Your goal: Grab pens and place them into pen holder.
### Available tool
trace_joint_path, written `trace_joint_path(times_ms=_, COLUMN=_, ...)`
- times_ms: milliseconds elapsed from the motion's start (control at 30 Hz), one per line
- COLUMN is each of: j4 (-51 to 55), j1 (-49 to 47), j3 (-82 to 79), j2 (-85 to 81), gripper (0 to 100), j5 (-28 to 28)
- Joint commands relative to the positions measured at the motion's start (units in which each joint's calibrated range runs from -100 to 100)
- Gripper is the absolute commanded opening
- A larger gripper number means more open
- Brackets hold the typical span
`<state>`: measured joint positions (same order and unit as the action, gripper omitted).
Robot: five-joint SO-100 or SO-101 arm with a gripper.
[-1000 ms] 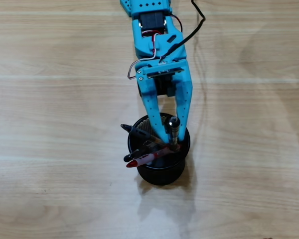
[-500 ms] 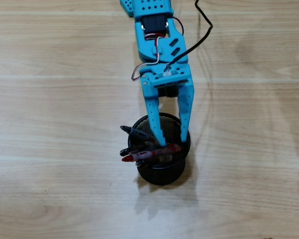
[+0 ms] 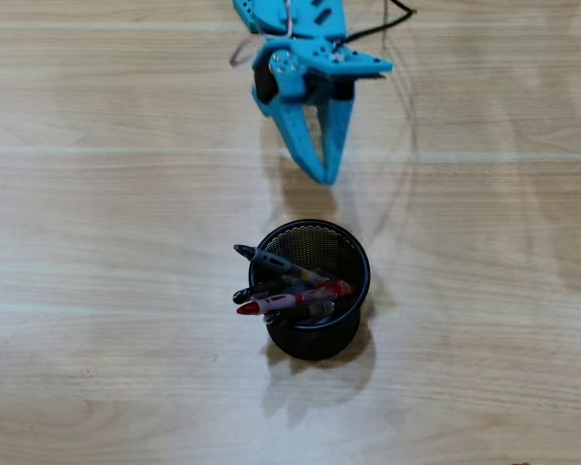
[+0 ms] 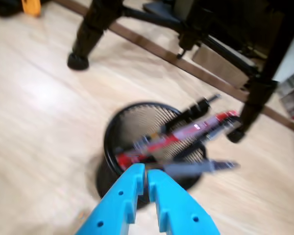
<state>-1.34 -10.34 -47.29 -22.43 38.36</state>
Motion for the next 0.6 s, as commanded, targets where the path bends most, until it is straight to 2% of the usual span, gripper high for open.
trace_joint_path(times_ms=0, j4=0.84, j1=1.79, j3=-9.9, j2=-13.45, gripper=2, j5=-5.12)
trace_joint_path(times_ms=300, j4=0.75, j1=3.43, j3=-34.79, j2=-36.98, gripper=2, j5=-19.3)
trace_joint_path(times_ms=567, j4=1.02, j1=3.98, j3=-52.25, j2=-54.05, gripper=2, j5=-26.84)
